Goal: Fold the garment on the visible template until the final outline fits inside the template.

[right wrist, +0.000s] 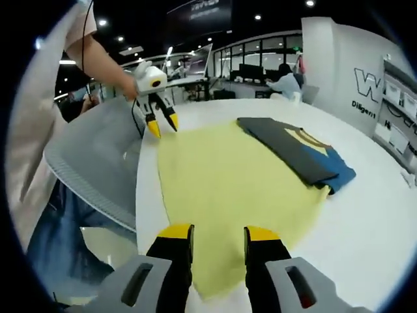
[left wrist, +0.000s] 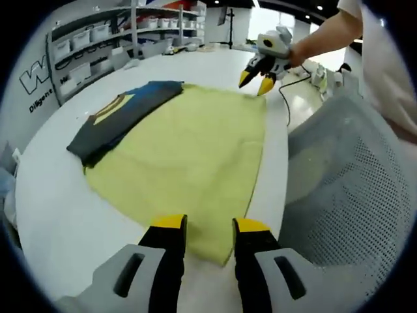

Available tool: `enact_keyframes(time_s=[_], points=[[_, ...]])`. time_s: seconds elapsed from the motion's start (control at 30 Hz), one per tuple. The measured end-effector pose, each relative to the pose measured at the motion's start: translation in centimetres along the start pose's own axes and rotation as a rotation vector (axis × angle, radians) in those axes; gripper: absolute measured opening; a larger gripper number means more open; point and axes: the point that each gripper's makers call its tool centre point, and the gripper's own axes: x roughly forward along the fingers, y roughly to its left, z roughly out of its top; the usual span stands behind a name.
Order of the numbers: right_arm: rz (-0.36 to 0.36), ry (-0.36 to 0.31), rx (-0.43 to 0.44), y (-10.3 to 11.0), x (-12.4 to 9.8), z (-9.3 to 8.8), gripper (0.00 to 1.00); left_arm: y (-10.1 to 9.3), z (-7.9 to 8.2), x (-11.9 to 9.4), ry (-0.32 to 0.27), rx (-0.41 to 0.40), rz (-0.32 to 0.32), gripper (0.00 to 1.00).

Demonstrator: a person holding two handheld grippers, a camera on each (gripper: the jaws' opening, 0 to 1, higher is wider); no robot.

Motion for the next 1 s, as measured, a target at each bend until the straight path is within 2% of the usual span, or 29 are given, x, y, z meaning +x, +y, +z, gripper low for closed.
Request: enact_keyframes(time_s=[0.2, 0.23, 0.33, 0.43, 0.53, 0.67, 0.8, 1.0], points=[[0.019, 0.04, -0.022, 1.2, -0.4, -1.8, 0.26, -0.8, -2.2, 0.0, 0.081, 0.058, -0.006, 0.25], [0.021, 0.049, -0.027, 1.4, -0.5, -2.1, 0.26, -0.6, -2.1, -0.1, 0.059, 0.042, 0.004, 0.25], [0.025, 0.066, -0.041, 1.7, -0.7, -2.8, 0.26, -0.5, -2.1, -0.2, 0.059, 0.041, 0.01, 0.26], [0.025, 0.083, -0.049, 1.8, -0.8, -3.4, 0.25, -0.7, -2.1, -0.2, 0.058, 0.047, -0.002, 0.21], [0.015, 0.084, -0.048, 1.6, -1.0, -3.7, 0.23, -0.8, -2.2, -0.2, 0.069, 0.06, -0.006, 0.12], [0.015, 0.1, -0.052, 1.8, -1.0, -4.3, 0.22, 0.0, -2.4, -0.2, 0.088, 0.055, 0.024, 0.03], [0.005, 0.092, -0.061, 1.6, -0.9, -4.3, 0.2, -0.1, -2.4, -0.2, 0.1, 0.071, 0.019, 0.03], [-0.012, 0.105, -0.116, 1.5, -1.0, -4.3, 0.03, 0.0, -2.7, -0.4, 0.127, 0.091, 0.032, 0.02]])
